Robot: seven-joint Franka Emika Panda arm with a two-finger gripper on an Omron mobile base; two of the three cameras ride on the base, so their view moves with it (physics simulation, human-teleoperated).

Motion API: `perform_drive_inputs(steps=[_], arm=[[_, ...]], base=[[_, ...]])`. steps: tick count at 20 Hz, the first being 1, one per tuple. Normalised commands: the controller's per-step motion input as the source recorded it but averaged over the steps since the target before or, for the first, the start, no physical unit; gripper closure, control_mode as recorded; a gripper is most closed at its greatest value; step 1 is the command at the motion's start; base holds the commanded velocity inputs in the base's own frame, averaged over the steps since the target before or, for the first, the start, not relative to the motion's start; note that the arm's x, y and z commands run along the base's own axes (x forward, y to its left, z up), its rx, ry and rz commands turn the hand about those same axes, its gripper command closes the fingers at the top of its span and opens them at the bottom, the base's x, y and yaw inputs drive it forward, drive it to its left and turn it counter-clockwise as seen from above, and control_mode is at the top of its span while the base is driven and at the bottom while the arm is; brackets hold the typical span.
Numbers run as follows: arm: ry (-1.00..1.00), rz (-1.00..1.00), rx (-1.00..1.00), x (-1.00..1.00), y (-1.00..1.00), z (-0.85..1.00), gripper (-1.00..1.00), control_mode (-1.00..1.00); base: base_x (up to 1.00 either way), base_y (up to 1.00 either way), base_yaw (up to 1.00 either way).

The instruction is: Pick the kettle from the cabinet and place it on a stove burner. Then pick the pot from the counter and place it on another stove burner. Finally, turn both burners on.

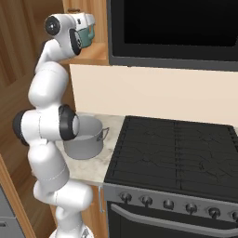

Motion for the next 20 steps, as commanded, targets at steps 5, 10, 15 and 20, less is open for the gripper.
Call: perform_drive_inputs(steps=[5, 10, 15, 20], arm=[[0.0, 0.0, 0.0, 0.21, 0.0, 0.07, -1.0, -1.0], [0.0, 0.0, 0.01, 0.18, 0.01, 0.06, -1.0, -1.0], [0.0, 0.0, 0.0, 0.16, 0.04, 0.04, -1.0, -1.0], [0.0, 0.0, 0.0, 0.16, 0.03, 0.07, -1.0, -1.0]], base=[[0.0, 0.0, 0.0], [0.0, 0.0, 0.0], [0.0, 0.0, 0.0], [0.0, 0.0, 0.0]])
